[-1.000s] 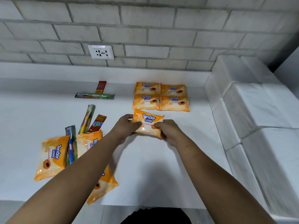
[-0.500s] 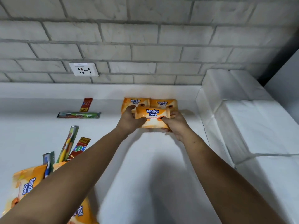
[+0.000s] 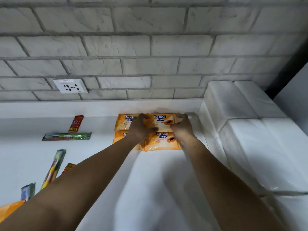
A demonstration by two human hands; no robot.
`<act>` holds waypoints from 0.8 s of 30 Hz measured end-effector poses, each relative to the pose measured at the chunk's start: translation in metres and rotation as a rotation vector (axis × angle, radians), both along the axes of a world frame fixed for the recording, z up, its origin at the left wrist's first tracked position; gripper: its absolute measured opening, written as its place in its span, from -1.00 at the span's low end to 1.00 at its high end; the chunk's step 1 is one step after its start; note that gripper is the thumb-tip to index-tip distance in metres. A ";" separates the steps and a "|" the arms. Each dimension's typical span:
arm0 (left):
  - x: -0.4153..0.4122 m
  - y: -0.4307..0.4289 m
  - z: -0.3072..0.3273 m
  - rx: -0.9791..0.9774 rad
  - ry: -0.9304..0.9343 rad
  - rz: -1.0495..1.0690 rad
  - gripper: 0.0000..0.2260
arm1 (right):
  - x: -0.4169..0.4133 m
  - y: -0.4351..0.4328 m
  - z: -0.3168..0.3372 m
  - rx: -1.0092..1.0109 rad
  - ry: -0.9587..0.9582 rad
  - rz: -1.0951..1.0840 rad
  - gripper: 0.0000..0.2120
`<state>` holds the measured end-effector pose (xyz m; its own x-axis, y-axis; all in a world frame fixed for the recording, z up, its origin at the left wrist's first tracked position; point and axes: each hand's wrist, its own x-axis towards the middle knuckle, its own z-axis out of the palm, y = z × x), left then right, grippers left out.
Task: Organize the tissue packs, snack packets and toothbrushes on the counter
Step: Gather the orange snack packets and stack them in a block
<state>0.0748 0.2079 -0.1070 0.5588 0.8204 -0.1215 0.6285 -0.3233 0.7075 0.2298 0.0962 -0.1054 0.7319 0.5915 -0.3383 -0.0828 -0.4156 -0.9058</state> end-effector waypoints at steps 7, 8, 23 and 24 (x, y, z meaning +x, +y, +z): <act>0.020 0.008 -0.009 0.026 0.095 -0.056 -0.56 | 0.011 0.009 -0.013 -0.049 -0.133 0.054 -0.63; 0.023 0.010 -0.011 0.034 0.105 -0.066 -0.60 | 0.012 0.011 -0.018 -0.060 -0.161 0.073 -0.62; 0.028 0.012 -0.030 0.258 0.316 -0.314 -0.62 | 0.007 0.006 -0.049 -0.406 -0.813 0.328 -0.60; 0.027 0.012 -0.030 0.260 0.319 -0.322 -0.61 | 0.007 0.007 -0.048 -0.419 -0.821 0.340 -0.58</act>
<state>0.1020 0.2197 -0.1369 0.7561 0.6387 -0.1425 0.6396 -0.6752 0.3674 0.2363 0.1028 -0.1539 0.6462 0.7626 -0.0310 0.6903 -0.6013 -0.4024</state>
